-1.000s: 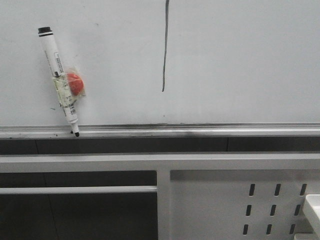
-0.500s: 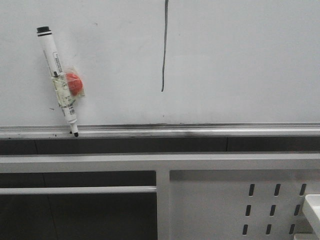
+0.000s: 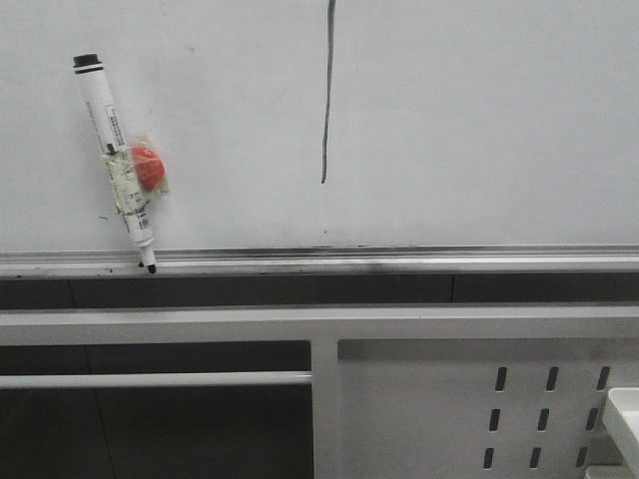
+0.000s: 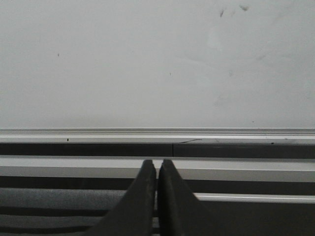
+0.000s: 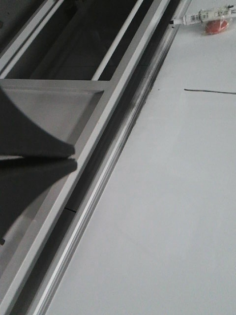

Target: Write number 1 on whiteboard

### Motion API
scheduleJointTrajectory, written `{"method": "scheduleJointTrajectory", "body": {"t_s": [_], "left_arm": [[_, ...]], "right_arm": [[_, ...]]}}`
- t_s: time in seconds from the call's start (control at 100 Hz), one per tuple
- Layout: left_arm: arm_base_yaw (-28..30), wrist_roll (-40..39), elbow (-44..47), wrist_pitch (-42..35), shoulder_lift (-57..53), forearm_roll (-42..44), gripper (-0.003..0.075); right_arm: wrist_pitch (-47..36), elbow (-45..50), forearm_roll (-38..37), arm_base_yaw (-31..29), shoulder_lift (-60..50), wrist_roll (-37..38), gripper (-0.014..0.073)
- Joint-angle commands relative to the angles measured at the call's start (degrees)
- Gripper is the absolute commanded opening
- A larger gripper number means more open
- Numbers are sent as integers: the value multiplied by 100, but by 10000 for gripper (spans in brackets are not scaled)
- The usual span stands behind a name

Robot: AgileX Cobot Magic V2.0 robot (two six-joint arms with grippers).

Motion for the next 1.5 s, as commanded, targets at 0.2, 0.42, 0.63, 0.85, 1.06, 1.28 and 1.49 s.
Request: {"method": "scheduleJointTrajectory", "body": {"t_s": [0.2,0.42,0.63,0.85,1.06,1.28,1.49], "left_arm": [[-384,-293,191,68,-116,183,-20],[-384,-265,191,57,-116,183,-20],[-384,-265,191,57,-116,183,-20],[-384,-265,191,57,-116,183,-20],[-384,-265,191,57,-116,183,-20],[-384,-265,191,57,-116,183,-20],[-384,-265,191,57,-116,183,-20]], "right_arm": [[-424,68,-56,-34,-73,-9,-69],[-424,68,-56,-34,-73,-9,-69],[-424,68,-56,-34,-73,-9,-69],[-424,68,-56,-34,-73,-9,-69],[-424,68,-56,-34,-73,-9,-69],[-408,68,-111,-34,-73,-9,-69],[-386,68,459,-864,-73,-9,-69]]}}
